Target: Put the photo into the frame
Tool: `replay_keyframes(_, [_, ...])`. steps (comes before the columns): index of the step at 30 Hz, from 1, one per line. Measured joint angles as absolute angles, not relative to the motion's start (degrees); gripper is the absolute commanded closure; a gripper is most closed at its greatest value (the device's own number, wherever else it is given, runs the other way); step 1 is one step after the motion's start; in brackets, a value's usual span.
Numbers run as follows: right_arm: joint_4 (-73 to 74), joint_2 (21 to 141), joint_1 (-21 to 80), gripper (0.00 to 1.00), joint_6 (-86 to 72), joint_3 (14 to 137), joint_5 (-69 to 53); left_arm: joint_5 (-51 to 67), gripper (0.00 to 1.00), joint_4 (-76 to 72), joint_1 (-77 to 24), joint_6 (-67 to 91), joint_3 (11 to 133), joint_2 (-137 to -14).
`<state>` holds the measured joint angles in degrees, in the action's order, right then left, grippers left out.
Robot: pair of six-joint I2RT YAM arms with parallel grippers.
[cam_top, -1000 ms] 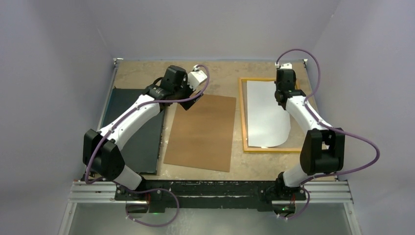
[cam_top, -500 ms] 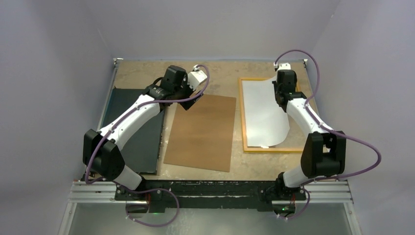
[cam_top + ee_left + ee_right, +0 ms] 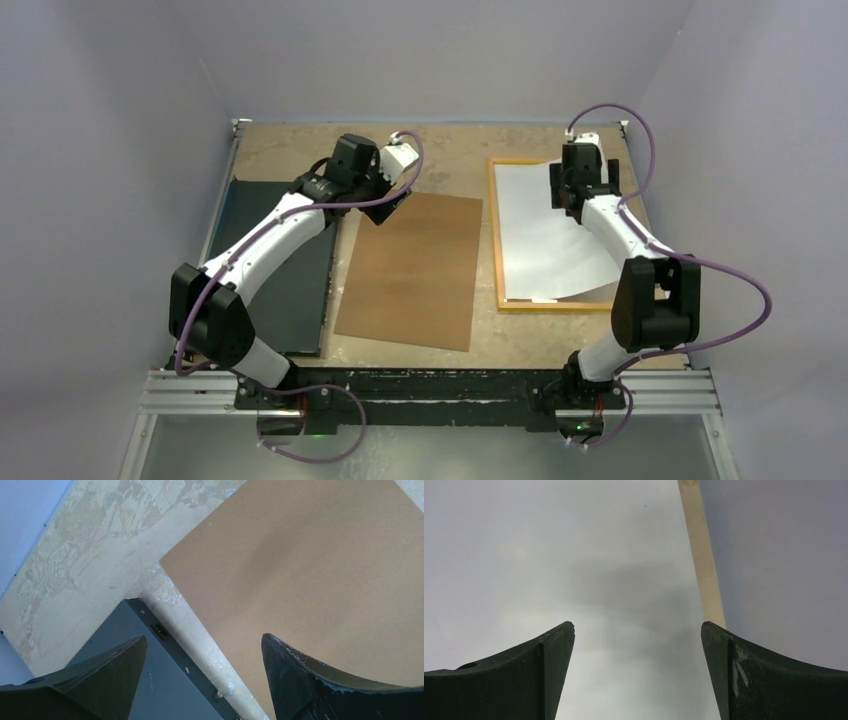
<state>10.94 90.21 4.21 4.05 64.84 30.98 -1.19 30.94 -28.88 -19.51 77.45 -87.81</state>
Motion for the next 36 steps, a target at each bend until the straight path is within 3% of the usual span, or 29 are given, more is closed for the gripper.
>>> replay_keyframes(14, [11.27, 89.93, 4.21, 0.01, -4.84, 68.69, 39.33, 0.27, 0.15, 31.05, -26.41, -18.46, 77.1, -87.74])
replay_keyframes(20, [12.4, 89.95, 4.64, 0.01, -10.92, 69.93, 36.84, 1.06, 0.06, 31.2, -24.03, -17.19, 77.12, -87.74])
replay_keyframes(24, [12.19, 90.02, 10.35, 0.11, -15.88, 69.36, 35.05, 1.08, 0.06, 31.62, -21.58, -16.93, 77.28, -87.74])
replay_keyframes(29, [10.61, 91.42, 25.87, 0.15, -22.74, 65.36, 31.64, 1.91, 0.14, 32.69, -18.63, -16.71, 77.38, -87.74])
replay_keyframes(32, [10.26, 94.06, 34.2, 0.15, -27.4, 63.88, 28.64, 3.79, 0.28, 33.56, -17.08, -16.38, 77.32, -87.74])
replay_keyframes(36, [10.02, 97.06, 41.06, 0.09, -34.35, 62.87, 22.85, 7.94, 0.45, 33.47, -16.36, -15.94, 73.45, -87.74])
